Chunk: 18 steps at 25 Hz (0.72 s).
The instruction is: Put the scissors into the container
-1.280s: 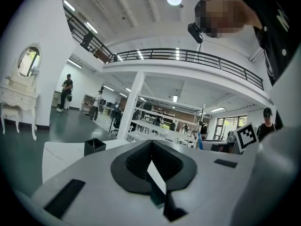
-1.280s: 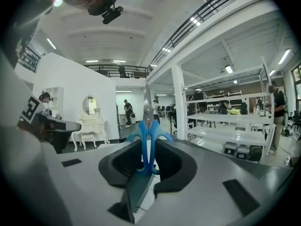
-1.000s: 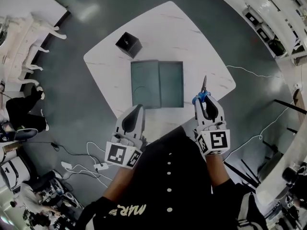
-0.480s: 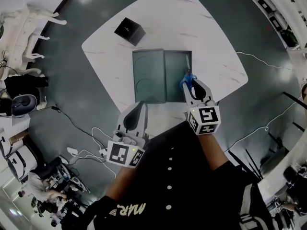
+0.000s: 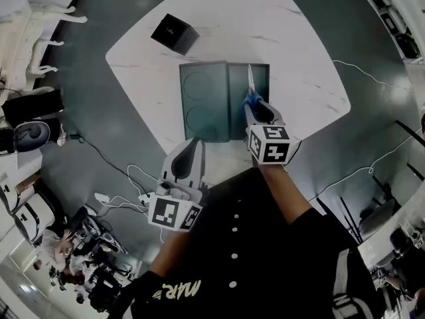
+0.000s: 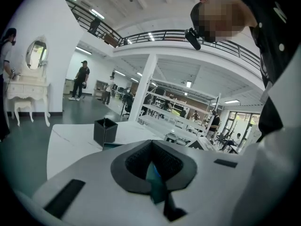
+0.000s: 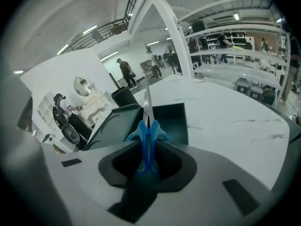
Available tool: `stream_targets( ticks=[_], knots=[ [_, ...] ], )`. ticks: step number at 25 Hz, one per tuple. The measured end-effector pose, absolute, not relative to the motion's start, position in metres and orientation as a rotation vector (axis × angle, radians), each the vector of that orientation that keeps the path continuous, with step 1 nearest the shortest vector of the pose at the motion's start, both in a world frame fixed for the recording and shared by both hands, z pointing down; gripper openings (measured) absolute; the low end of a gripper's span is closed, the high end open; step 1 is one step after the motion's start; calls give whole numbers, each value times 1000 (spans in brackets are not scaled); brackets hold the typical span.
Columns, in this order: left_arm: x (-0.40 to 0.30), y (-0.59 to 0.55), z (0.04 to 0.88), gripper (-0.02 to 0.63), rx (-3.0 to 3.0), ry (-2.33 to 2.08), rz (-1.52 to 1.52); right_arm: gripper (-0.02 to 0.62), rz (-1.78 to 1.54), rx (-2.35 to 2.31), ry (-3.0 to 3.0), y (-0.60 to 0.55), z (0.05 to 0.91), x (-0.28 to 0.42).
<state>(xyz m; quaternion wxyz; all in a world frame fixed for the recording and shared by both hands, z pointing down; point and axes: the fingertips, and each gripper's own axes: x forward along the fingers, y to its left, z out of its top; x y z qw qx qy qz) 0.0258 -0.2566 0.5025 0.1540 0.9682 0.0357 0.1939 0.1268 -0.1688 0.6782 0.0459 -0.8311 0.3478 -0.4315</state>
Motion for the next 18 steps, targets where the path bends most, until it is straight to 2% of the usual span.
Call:
stream_targets(
  ticks=[7,18],
  knots=[
    [35,-262,510,26,2759,68,570,101,-1535,-2551,1095,-179,699,129],
    [46,-266,516,26,2741,42,571,101,-1681,-2588,1175,-172,713,116]
  ],
)
